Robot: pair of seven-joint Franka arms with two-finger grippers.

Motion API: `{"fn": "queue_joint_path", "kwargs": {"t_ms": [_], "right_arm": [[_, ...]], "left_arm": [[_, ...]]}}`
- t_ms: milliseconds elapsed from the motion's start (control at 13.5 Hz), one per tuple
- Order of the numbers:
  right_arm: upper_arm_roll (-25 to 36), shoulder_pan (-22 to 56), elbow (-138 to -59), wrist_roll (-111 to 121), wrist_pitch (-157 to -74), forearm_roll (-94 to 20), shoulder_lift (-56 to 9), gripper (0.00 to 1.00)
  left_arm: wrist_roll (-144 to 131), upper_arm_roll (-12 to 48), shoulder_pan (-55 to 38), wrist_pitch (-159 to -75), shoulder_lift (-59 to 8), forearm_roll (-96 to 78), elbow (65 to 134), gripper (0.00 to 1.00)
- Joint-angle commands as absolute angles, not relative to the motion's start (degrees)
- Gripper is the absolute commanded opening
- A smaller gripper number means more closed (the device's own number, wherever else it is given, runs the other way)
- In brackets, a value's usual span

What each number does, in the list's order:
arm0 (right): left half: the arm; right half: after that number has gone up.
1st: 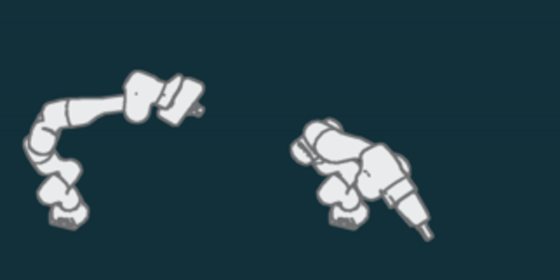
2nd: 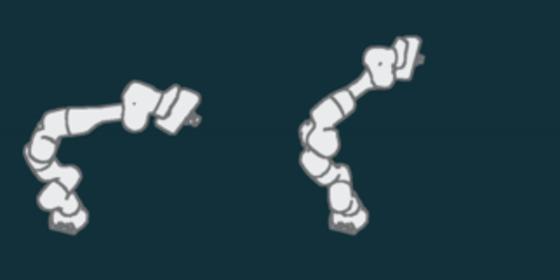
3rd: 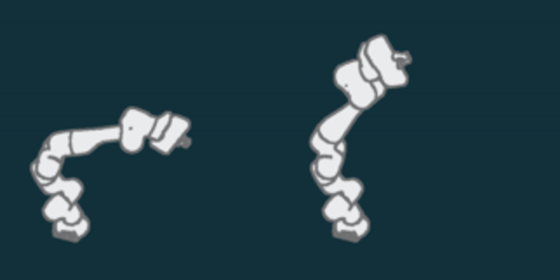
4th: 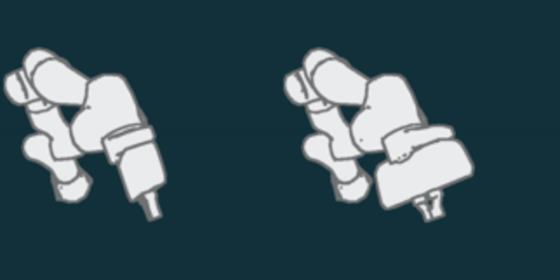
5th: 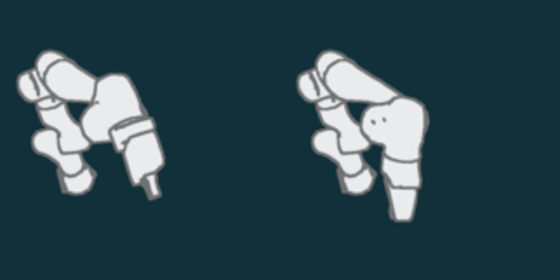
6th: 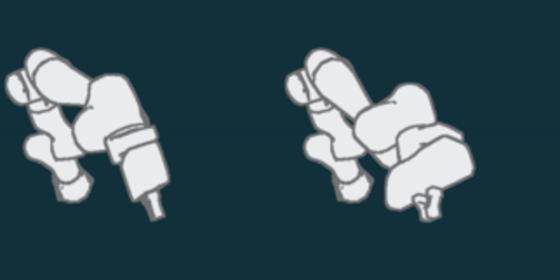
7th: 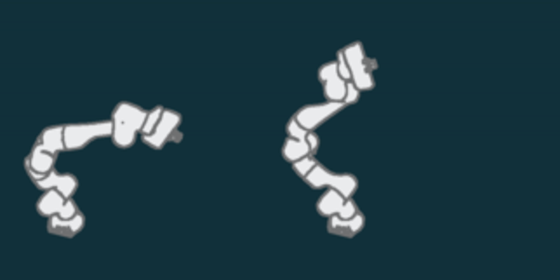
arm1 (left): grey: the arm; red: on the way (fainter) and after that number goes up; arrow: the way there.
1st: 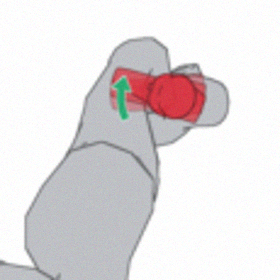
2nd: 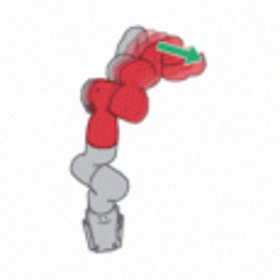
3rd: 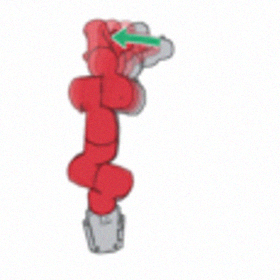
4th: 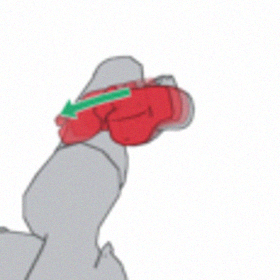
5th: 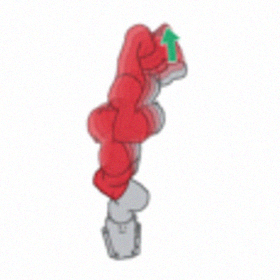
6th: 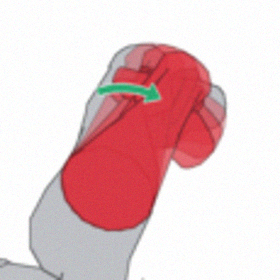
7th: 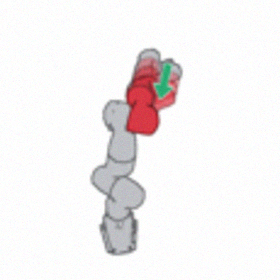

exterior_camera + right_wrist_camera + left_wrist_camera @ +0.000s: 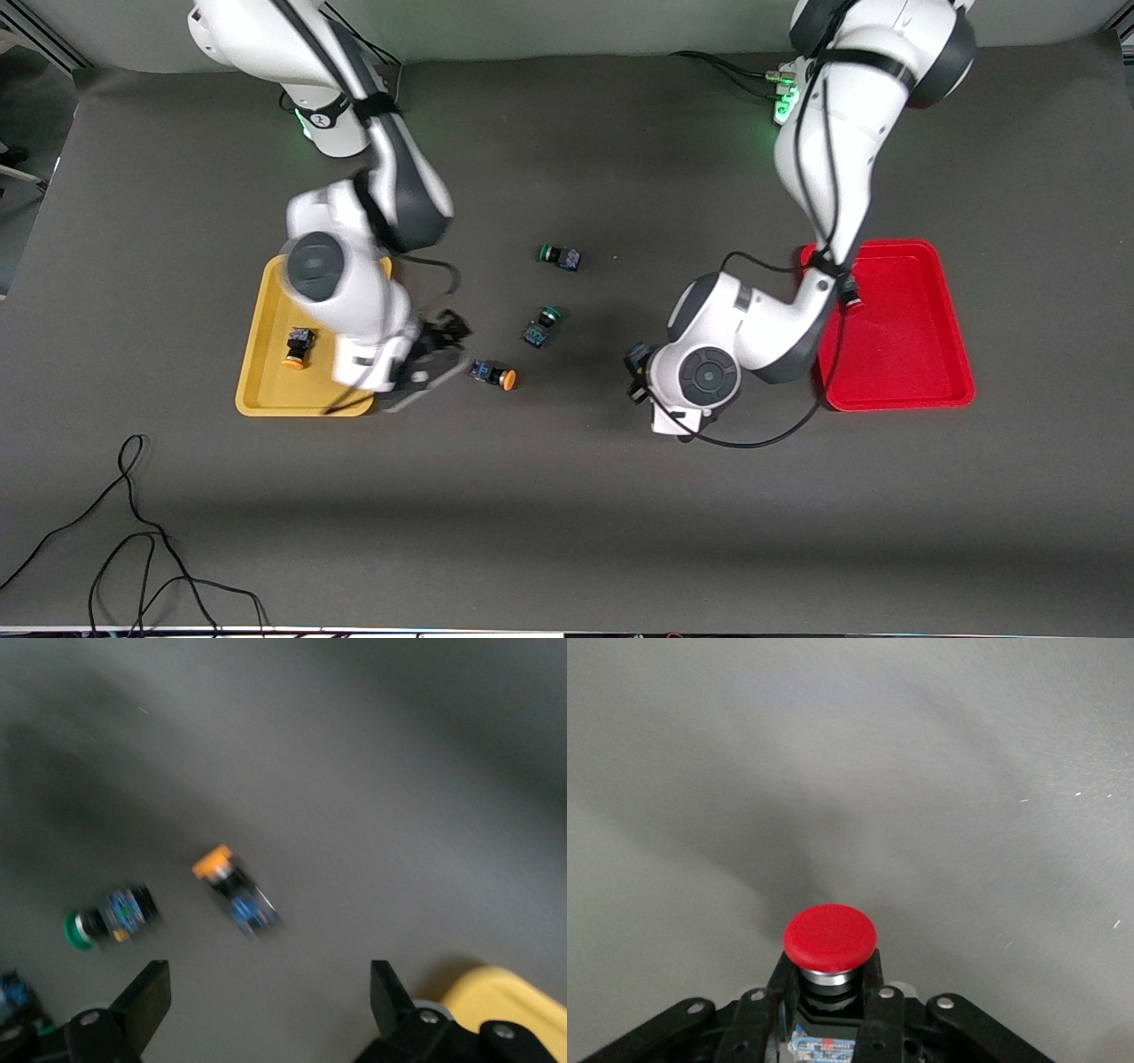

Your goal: Place red and yellow buttons in trays

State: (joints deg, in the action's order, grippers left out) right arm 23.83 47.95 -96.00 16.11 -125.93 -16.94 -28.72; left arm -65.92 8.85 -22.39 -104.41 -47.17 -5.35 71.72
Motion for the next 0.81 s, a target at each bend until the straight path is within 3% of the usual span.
{"fn": "queue_joint_path", "kwargs": {"t_ms": [0, 148, 370, 741], "right_arm": [[20.66, 47.55, -95.53, 17.49, -133.31, -16.09, -33.30, 1.00], [19.16, 47.72, -96.67, 21.77, -136.74, -15.47, -35.15, 1.00], [19.07, 50.43, -102.20, 26.10, -146.21, -15.38, -36.82, 1.00], [19.16, 50.98, -105.63, 29.62, -155.28, -15.29, -39.81, 1.00]], "left_arm": [[-51.84, 8.35, -16.11, -91.62, -36.60, -4.48, 76.27, 0.00], [-38.39, 8.35, -8.73, -89.74, -29.65, -3.87, 84.86, 0.00], [-21.67, 8.44, -0.12, -94.55, -23.39, 7.01, 97.08, 0.00], [-5.56, 8.35, 11.58, -116.33, -22.32, 11.78, 113.01, 0.00]]}}
